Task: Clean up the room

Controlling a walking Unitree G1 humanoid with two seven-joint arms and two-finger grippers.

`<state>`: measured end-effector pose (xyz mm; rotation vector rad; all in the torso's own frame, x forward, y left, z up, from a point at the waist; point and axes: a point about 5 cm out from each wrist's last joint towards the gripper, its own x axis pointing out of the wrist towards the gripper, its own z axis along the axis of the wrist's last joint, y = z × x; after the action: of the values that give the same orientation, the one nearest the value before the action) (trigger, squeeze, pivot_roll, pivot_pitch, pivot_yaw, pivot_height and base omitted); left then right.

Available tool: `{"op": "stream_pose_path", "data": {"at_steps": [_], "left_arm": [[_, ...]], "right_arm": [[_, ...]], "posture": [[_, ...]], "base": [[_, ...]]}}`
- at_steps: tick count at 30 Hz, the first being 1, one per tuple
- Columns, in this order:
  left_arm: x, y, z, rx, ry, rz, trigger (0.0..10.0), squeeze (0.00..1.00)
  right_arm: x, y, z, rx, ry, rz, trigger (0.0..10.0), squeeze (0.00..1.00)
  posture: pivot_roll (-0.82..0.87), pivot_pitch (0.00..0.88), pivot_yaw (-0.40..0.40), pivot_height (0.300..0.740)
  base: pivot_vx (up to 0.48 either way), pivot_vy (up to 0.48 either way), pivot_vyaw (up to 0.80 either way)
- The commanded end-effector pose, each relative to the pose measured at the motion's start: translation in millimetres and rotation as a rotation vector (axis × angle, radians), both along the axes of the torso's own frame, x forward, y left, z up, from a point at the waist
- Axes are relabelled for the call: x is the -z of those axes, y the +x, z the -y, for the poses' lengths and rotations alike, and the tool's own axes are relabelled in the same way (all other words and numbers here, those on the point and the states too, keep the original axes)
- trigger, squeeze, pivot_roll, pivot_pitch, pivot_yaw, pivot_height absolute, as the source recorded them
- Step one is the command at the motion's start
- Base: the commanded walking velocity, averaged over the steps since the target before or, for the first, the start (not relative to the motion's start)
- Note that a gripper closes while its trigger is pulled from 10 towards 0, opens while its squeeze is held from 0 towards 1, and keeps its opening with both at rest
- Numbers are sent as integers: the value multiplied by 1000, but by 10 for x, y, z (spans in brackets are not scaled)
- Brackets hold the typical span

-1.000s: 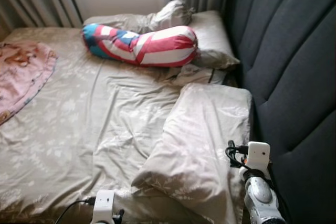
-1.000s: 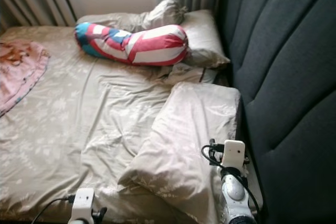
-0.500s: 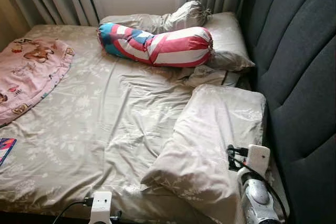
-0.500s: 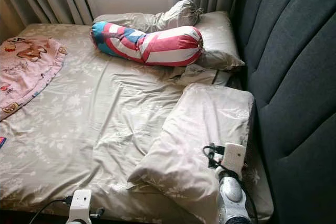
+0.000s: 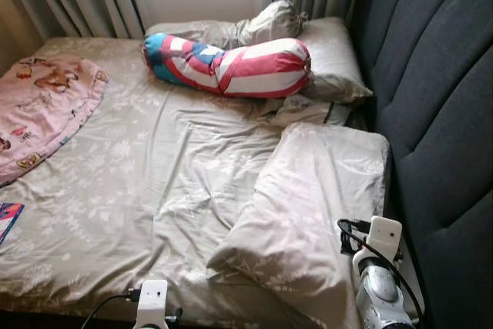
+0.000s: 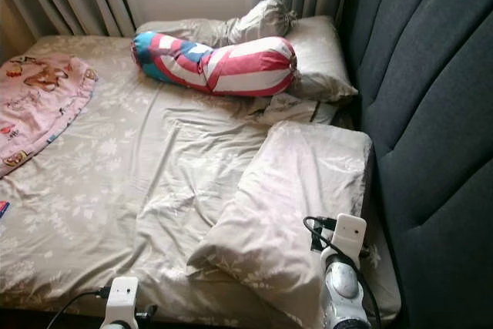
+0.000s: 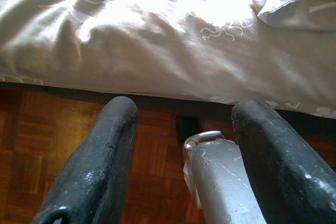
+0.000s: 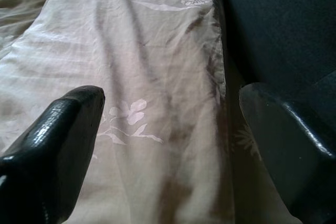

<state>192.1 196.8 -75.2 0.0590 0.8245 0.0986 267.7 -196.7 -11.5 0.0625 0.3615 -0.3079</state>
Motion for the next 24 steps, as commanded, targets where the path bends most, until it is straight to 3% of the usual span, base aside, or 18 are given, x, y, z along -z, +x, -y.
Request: {"op": "stream_pose_path", "data": {"at_steps": [1,6,13,24], "left_arm": [[0,-7,-16,8,11,-2,10000,0],[10,-27,-24,11,11,-9,10000,0],[13,-38,-38,10,13,-12,10000,0],[27,-73,-76,-2,17,-27,10000,0]], "right_arm": [[-16,17,42,26,10,-1,10000,0],[20,-9,184,132,84,-45,10000,0],[-8,32,235,126,72,-62,10000,0],[10,91,82,35,123,-97,10000,0]], "posture": [[-44,47,-1,690],[-41,38,2,690],[-40,46,5,675],[-29,66,11,675]], "base": [[0,0,0],[0,0,0],[0,0,0],[0,0,0]]}}
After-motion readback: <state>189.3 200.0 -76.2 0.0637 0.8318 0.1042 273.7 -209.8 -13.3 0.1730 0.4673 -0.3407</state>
